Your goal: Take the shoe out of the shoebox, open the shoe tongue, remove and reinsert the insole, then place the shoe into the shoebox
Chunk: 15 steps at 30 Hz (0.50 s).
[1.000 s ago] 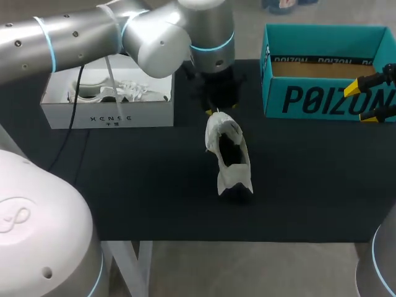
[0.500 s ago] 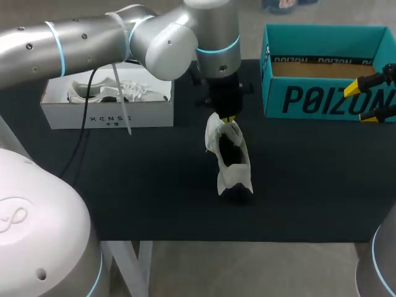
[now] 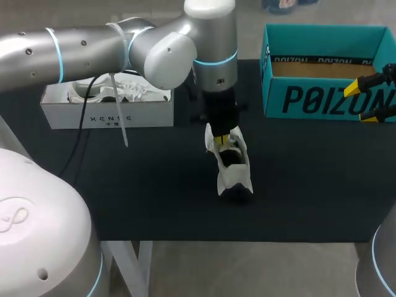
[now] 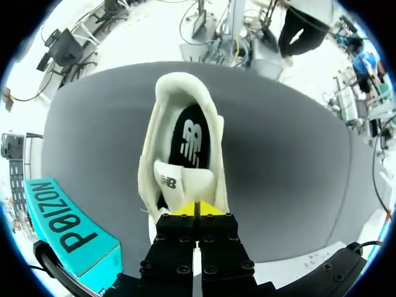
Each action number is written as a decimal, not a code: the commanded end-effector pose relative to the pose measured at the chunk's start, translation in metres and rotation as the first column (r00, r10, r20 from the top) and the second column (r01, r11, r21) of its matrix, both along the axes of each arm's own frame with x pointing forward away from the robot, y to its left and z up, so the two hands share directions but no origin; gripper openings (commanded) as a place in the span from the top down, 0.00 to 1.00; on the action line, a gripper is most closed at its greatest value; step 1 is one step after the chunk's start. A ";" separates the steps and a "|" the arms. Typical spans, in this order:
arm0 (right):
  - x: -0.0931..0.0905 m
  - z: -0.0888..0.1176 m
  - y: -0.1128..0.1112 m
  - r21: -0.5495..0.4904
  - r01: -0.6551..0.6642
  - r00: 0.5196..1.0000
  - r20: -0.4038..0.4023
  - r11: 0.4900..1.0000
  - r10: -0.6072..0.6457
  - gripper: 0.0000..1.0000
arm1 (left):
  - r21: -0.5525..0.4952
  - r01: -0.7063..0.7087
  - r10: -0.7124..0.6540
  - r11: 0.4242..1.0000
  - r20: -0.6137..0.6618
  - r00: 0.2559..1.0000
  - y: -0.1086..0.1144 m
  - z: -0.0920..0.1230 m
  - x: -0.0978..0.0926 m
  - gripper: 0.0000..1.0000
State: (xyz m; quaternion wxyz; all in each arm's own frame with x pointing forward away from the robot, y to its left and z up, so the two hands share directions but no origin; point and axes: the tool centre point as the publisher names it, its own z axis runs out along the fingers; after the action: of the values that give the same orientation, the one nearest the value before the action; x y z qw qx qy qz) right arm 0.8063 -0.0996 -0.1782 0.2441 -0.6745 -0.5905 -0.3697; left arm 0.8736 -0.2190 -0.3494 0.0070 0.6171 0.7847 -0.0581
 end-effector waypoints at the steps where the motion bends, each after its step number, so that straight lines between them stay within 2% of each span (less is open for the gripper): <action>1: 0.000 0.000 0.000 -0.003 0.001 1.000 -0.002 1.000 -0.001 0.00 | -0.006 -0.125 0.124 0.992 -0.076 0.989 -0.007 0.012 -0.008 1.00; 5: 0.000 0.000 0.000 -0.003 0.001 1.000 -0.002 1.000 -0.001 0.00 | -0.027 -0.385 0.380 0.922 -0.107 0.919 -0.017 0.039 -0.015 1.00; 7: 0.000 0.000 0.000 -0.003 0.001 1.000 -0.002 1.000 -0.001 0.00 | -0.023 -0.527 0.518 0.849 -0.156 0.841 -0.021 0.051 -0.018 1.00; 9: 0.000 0.000 0.000 -0.003 0.001 1.000 -0.002 1.000 -0.001 0.00 | 0.011 -0.610 0.601 0.792 -0.191 0.776 -0.022 0.057 -0.021 1.00; 10: 0.000 0.000 0.000 -0.003 0.001 1.000 -0.002 1.000 -0.001 0.00 | 0.038 -0.619 0.614 0.784 -0.189 0.766 -0.021 0.058 -0.023 1.00; 15: 0.000 0.000 0.000 -0.003 0.001 1.000 -0.002 1.000 -0.001 0.00 | 0.038 -0.619 0.614 0.784 -0.189 0.766 -0.021 0.058 -0.023 1.00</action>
State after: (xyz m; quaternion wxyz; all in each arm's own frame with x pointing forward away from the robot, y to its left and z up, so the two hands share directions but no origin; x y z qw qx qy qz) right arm 0.8063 -0.0996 -0.1782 0.2441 -0.6745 -0.5905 -0.3697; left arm 0.8508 -0.2421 -0.2895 -0.0301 0.4037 0.9076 -0.1109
